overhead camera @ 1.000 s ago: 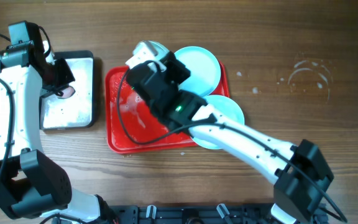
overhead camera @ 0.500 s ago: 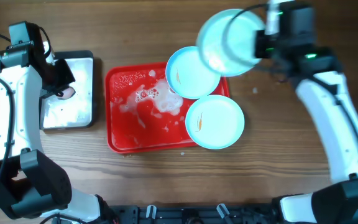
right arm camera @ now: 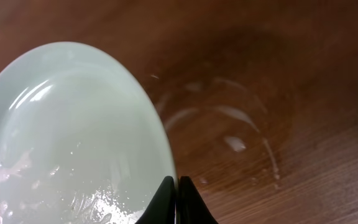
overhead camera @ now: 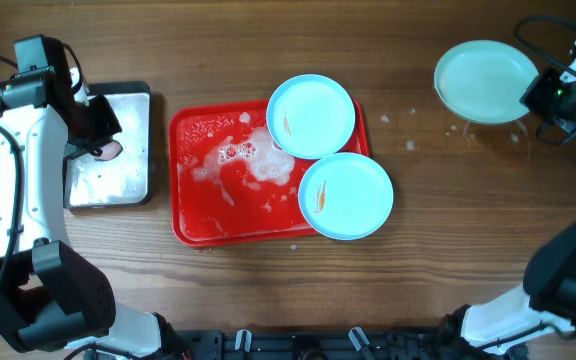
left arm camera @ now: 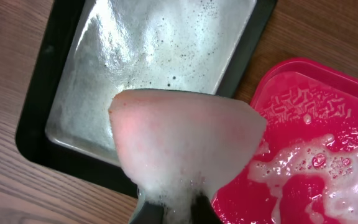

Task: Clean dirty plates on tray and stack at the side
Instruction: 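Carry the cleaned plate right and set it on the table, then grip the rim of the next plate with the right gripper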

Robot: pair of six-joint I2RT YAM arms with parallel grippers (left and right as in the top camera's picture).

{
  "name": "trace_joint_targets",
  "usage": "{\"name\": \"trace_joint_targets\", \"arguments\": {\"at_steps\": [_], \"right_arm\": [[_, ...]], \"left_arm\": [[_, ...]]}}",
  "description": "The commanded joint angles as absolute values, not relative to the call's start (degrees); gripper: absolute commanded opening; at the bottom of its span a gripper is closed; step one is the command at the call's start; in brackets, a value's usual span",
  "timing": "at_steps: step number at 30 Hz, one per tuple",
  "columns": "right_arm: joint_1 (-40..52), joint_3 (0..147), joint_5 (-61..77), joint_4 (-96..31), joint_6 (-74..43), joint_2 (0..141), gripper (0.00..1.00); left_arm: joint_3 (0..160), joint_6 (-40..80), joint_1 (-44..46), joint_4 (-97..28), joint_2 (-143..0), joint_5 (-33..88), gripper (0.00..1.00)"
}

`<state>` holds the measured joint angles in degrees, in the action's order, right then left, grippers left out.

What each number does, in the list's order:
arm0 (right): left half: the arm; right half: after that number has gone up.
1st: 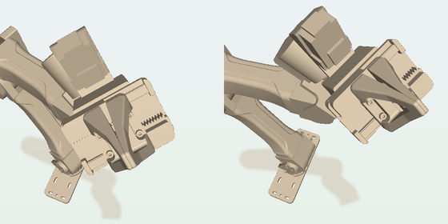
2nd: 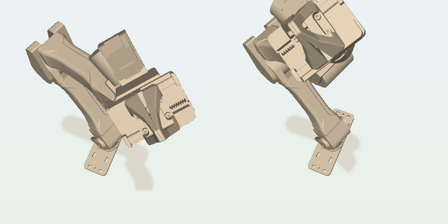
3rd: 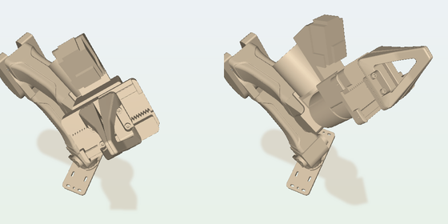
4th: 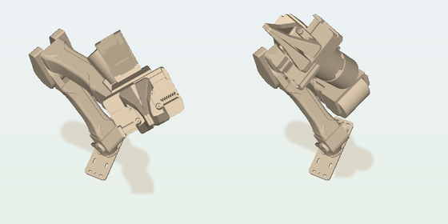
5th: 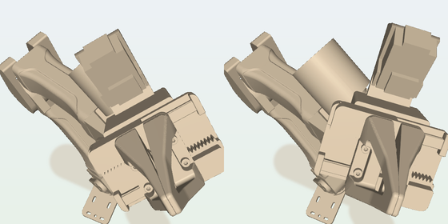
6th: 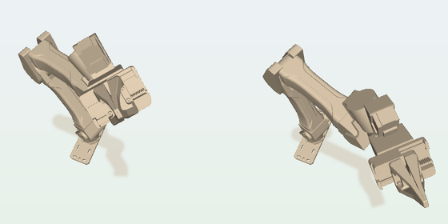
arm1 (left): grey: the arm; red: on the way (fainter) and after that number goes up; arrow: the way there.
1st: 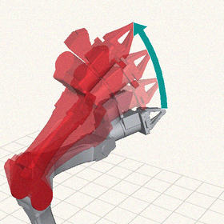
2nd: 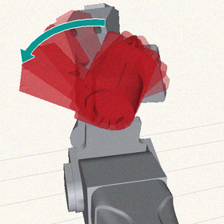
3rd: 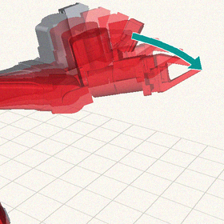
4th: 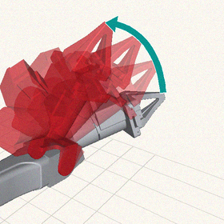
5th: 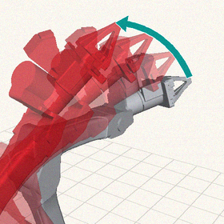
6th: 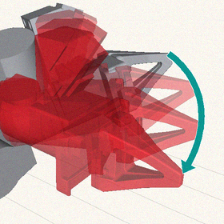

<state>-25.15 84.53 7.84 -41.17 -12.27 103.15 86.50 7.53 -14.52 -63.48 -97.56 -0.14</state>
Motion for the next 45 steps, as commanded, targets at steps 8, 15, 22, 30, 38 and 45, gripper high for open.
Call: {"name": "trace_joint_targets", "arguments": {"at_steps": [8, 15, 22, 30, 38, 45], "right_arm": [[-30.20, 84.77, 2.26, -39.05, -15.22, 113.69, 0.04], [-30.83, 84.66, -2.81, -41.06, -18.87, 115.94, 0.04], [-30.83, 84.68, -4.14, -41.89, -19.97, 115.92, 0.49], [-30.70, 87.53, 6.11, -44.84, -19.22, 111.46, 0.52], [-18.94, 88.14, 20.73, -49.63, -14.98, 100.14, 0.52], [6.24, 88.12, 17.56, -43.72, -19.00, 102.17, 0.48]], "left_arm": [[86.89, 6.44, -14.37, -63.79, -97.69, 0.58, 0.04], [86.89, 6.44, -14.37, -63.88, -97.69, 0.58, 0.04], [86.89, 6.44, -14.37, -63.92, -97.69, 0.58, 0.04], [86.89, 6.44, -14.37, -63.94, -97.69, 0.60, 0.04], [86.89, 8.14, -12.45, -63.99, -97.69, 1.74, 0.04], [86.89, 10.39, -8.19, -63.92, -97.69, 1.89, 0.04]]}}
